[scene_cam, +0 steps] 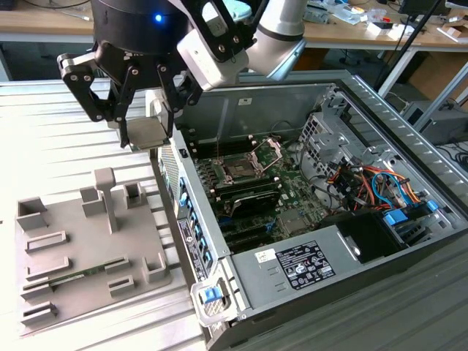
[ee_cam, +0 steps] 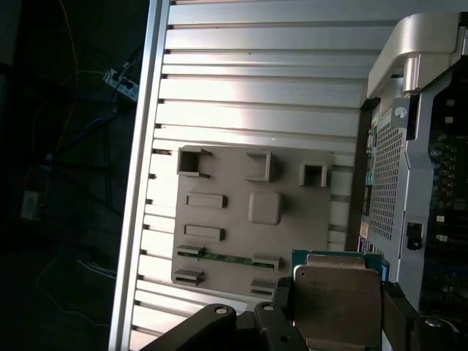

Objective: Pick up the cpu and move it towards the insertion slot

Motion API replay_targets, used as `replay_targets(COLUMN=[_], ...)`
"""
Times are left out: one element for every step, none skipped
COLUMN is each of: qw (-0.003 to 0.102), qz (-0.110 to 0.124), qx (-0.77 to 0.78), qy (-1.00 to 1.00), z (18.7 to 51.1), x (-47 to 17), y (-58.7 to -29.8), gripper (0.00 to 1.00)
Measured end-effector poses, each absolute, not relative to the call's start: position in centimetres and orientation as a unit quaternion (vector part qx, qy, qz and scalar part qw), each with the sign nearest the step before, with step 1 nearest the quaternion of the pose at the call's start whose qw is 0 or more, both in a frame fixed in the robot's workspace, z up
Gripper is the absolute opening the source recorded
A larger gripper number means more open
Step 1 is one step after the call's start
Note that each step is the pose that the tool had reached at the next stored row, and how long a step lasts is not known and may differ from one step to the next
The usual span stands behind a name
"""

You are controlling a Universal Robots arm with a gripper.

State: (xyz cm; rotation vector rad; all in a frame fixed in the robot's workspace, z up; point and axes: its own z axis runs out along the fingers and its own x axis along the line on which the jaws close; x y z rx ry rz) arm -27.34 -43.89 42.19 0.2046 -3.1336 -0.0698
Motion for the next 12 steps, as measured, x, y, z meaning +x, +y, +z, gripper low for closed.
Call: replay_targets(qw=[0.0,0.0,0.0,0.0,0.0,0.0,0.0,0.0,0.0,0.0,0.0,0.0], qz=[-0.022,-0.022,-0.022,-0.022,-0.022,-0.022,-0.022,-0.022,-0.022,-0.022,-0.022,-0.022], qx=[0.065,0.065,0.065,0.065,0.065,0.065,0.065,0.065,0.065,0.065,0.065,0.065], qy=[-0.998,-0.998,-0.998,-0.998,-0.998,-0.998,-0.998,-0.998,-0.998,-0.998,-0.998,-0.998], z=[42.2,42.2,42.2,42.2,42.2,42.2,42.2,42.2,42.2,42.2,42.2,42.2], x=[-27.3,-27.3,-27.2,-27.1,-27.1,-27.0,-26.9,-26.8,-26.6,-26.4,-26.3,-26.1], y=[-43.9,-43.9,-43.9,-43.9,-43.9,-43.9,-43.9,-43.9,-43.9,-43.9,-43.9,-43.9], gripper=[0.55,0.55,0.55,0.55,0.55,0.55,0.55,0.55,0.55,0.55,0.55,0.55])
